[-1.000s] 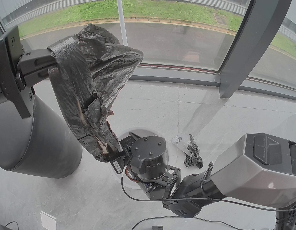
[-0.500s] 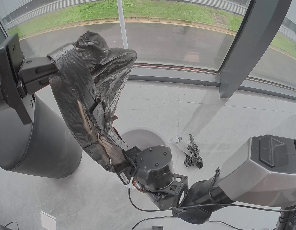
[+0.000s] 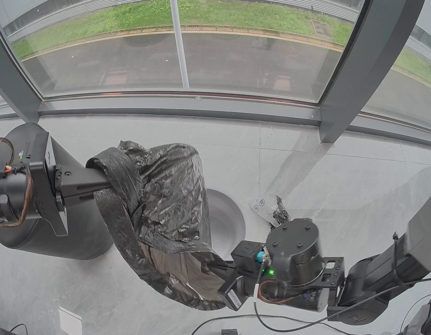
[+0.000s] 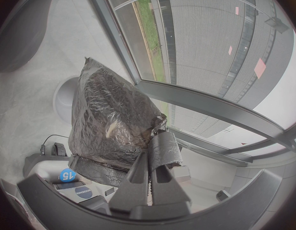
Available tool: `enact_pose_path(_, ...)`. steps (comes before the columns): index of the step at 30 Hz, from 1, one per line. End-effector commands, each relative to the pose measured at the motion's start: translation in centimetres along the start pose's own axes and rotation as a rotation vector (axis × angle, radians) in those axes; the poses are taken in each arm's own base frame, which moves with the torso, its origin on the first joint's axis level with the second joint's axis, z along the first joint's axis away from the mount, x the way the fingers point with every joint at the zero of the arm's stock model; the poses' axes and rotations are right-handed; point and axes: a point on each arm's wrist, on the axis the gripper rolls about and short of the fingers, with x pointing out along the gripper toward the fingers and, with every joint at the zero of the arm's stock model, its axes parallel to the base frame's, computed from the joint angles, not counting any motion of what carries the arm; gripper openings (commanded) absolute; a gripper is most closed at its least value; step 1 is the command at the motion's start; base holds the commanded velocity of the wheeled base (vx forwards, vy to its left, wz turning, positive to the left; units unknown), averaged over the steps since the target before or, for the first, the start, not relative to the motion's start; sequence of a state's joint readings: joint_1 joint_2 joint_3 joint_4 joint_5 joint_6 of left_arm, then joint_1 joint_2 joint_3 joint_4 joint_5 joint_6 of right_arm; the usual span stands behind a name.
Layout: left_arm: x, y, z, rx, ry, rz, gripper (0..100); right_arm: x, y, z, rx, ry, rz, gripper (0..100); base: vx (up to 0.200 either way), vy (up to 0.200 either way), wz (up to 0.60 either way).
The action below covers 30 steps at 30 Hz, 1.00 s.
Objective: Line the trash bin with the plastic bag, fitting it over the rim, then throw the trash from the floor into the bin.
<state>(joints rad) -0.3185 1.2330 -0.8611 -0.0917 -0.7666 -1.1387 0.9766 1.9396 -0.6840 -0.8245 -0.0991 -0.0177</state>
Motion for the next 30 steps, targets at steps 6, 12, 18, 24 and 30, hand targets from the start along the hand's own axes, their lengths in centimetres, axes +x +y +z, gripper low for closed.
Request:
enact_pose_path(6, 0.6, 3.3, -0.8, -0.029, 0.038, 0.084, 0, -4.7, -2.5, 0.2, 0.208, 0.116, 0.238, 0, 0.000, 0.000, 0.00)
enact_pose_path(12, 1.5, 5.1, -0.8, -0.068, 0.072, 0.135, 0, -3.7, -2.4, -1.5, 0.257, 0.191, 0.254, 0, 0.000, 0.000, 0.00)
enact_pose_path(18, 2.4, 6.9, -0.7, -0.092, 0.103, 0.186, 0, -3.2, -2.3, -2.0, 0.261, 0.217, 0.279, 0, 0.000, 0.000, 0.00)
enact_pose_path(24, 3.8, 8.4, 0.3, -0.109, 0.122, 0.231, 0, -1.8, -3.3, -1.9, 0.276, 0.194, 0.248, 0, 0.000, 0.000, 0.00)
enact_pose_path(30, 4.9, 8.8, 2.2, -0.068, 0.077, 0.191, 0, 0.2, -5.4, -0.9, 0.290, 0.130, 0.196, 0, 0.000, 0.000, 0.00)
